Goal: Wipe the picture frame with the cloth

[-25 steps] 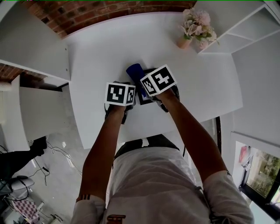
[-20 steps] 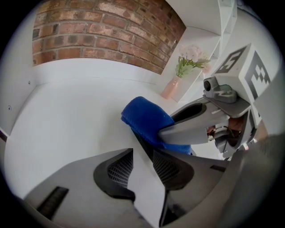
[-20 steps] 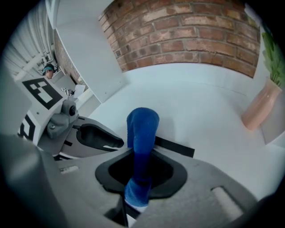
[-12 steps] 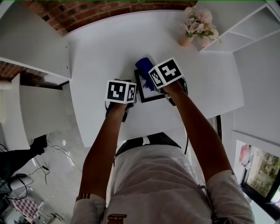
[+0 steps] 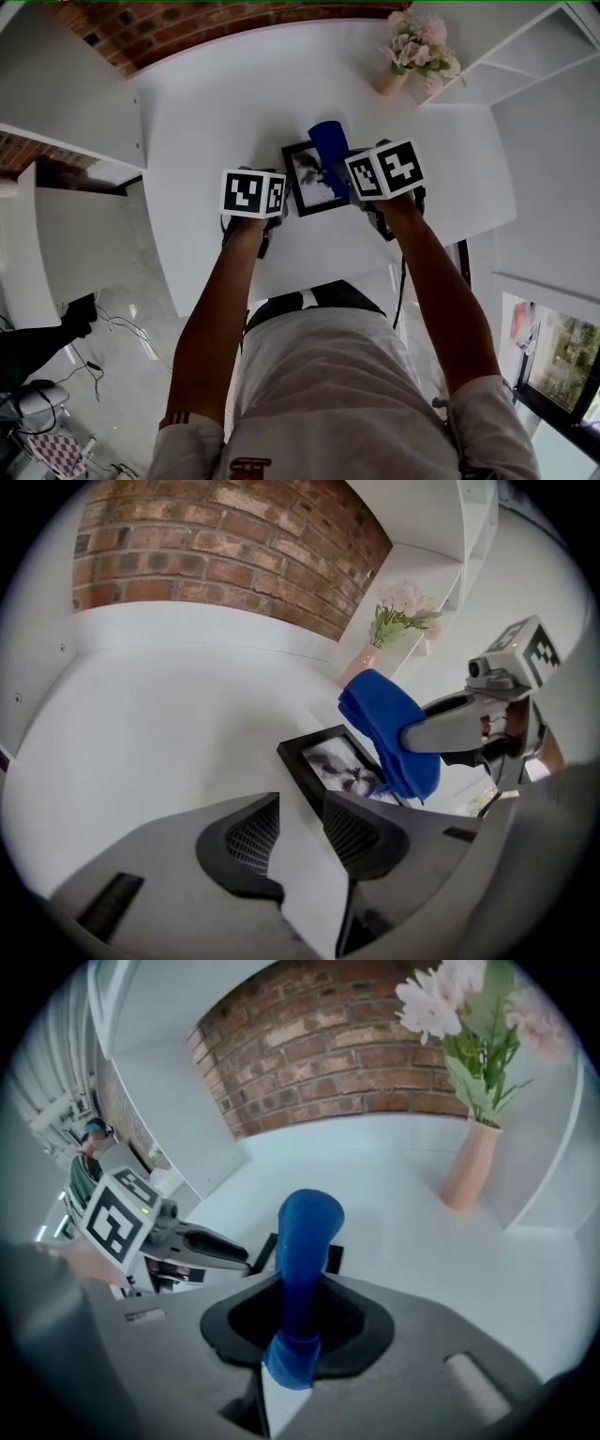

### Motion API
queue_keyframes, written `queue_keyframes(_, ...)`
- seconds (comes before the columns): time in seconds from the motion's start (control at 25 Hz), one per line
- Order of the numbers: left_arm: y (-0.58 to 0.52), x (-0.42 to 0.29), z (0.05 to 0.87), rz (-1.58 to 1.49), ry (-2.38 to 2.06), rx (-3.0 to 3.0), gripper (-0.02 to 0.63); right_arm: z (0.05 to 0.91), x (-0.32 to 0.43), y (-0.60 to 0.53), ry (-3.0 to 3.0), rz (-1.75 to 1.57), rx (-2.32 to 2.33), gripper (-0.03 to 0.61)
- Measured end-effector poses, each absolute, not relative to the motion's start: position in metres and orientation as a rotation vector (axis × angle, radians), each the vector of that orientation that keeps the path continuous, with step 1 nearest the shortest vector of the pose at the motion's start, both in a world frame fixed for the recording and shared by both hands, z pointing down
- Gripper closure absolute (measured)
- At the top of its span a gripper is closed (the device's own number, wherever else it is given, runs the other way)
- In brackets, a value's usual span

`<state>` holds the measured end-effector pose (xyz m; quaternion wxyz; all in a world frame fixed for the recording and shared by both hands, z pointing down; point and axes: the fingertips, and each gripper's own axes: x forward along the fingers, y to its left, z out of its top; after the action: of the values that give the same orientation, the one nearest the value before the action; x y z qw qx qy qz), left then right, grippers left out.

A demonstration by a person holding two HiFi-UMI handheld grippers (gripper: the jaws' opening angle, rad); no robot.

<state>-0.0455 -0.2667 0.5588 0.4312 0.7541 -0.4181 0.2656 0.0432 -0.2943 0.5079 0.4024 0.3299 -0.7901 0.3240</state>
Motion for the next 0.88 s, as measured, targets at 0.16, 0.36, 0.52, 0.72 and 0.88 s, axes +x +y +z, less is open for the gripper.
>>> queue_keyframes(0.16,-0.267,-0.045,0.559,0.656,-1.035,1.886,0.473,0.498,0.011,-0.270,-2.069,0.903,0.761,0.503)
queue_keyframes(0.36,-0.266,-0.045,0.559,0.646,-1.029,1.891,0.472,0.517,-0.013,-0.253,-2.040,0.959,0.718,0.503)
queue_keyframes(0.52,-0.267,-0.045,0.559,0.636,-1.025,1.892,0.469,0.533,-0.015,-0.255,-1.993,0.973,0.736,0.503)
queue_keyframes(0.72,-0.267,-0.045,0.558,0.629,-1.030,1.897,0.469,0.544,-0.011,-0.261,-1.943,0.914,0.743,0.503)
queue_keyframes(0.88,-0.267,-0.045,0.558,0.627,-1.031,1.899,0.469,0.544,0.007,-0.268,-1.916,0.871,0.777,0.503)
